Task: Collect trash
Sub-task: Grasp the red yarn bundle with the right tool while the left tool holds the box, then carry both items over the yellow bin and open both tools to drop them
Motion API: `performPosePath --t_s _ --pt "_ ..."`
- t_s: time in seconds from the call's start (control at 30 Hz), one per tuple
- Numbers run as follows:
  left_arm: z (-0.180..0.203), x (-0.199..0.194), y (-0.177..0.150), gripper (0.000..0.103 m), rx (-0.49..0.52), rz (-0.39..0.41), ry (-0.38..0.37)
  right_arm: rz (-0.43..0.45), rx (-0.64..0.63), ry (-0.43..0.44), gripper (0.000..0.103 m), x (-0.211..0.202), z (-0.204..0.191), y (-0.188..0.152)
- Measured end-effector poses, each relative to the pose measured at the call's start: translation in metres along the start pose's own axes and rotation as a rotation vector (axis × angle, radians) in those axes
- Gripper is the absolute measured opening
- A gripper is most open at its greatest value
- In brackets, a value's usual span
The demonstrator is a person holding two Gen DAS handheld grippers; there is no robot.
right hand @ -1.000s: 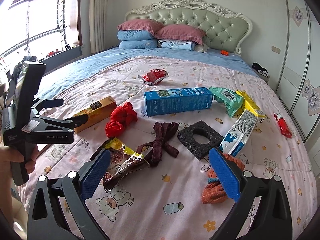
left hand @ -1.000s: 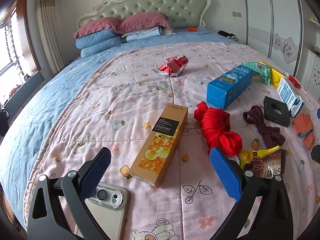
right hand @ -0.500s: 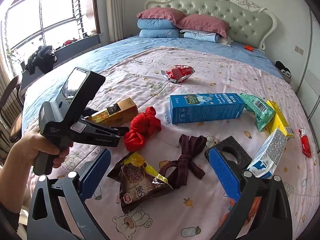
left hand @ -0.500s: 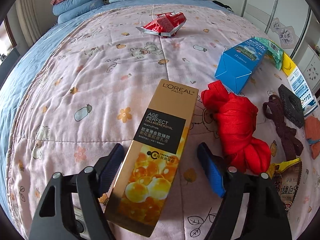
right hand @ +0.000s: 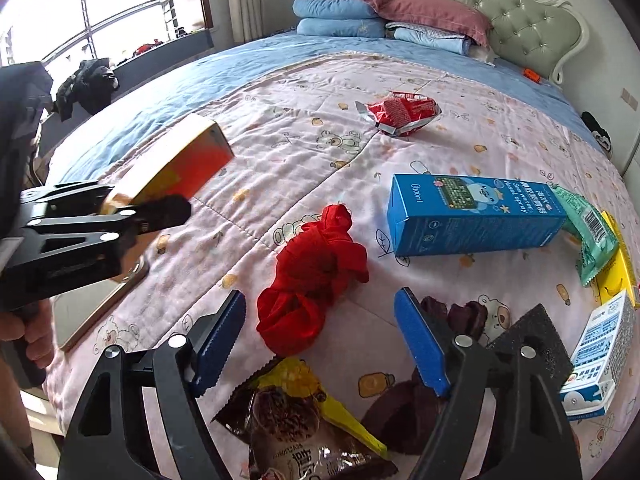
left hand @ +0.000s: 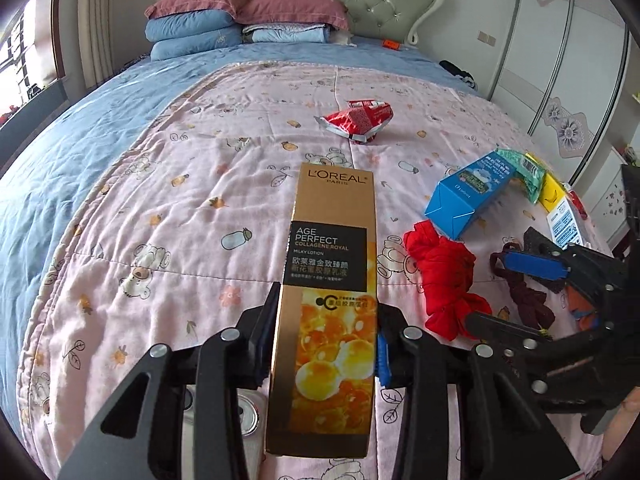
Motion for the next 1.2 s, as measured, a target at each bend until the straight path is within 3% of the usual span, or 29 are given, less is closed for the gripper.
performPosePath --t_s 0.07,0.13,0.17,0.2,0.23,0.37,0.57,0.8,1.2 --pt "0.003 -0.012 -0.002 0.039 0.002 0.025 -0.006 -0.037 0.017 -0.036 0.073 0.014 0.000 0.004" --pt "0.007 -0.021 -0.004 0.039 0.002 0.040 -0.014 -0.073 0.034 -0.004 0.066 0.027 0.001 0.006" --pt "0.009 -0.024 -0.006 0.039 0.002 0.045 -0.018 -0.092 0.051 0.039 0.044 0.033 0.001 0.006" --pt "0.012 -0.028 -0.008 0.039 0.001 0.050 -0.021 -0.111 0.081 0.111 0.029 0.036 0.001 0.005" --pt "0.013 -0.030 -0.010 0.039 -0.001 0.054 -0.018 -0.118 0.111 0.145 0.029 0.036 0.002 0.003" --pt "0.023 -0.042 -0.019 0.039 0.001 0.056 -0.021 -0.029 0.114 0.141 0.026 0.008 0.006 0.000" --pt "0.070 -0.058 -0.023 0.039 0.046 0.069 -0.085 0.130 0.114 0.167 0.026 -0.073 0.039 -0.018" --pt "0.189 -0.055 -0.027 0.039 0.168 0.087 -0.214 0.245 0.200 0.109 0.026 -0.156 0.133 -0.079" --pt "0.438 0.007 -0.056 0.039 0.420 -0.059 -0.476 0.219 0.366 -0.167 0.026 -0.253 0.315 -0.245"
Point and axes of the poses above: each gripper's, at about its wrist camera, not at the fingertips, and x roughly the way its jaws point, z to its right, y to its top, the point moved 2 cm from there along x, roughly the way its jaws point, and after that the axes turned 6 degrees about -y, right-handed, at the moved point
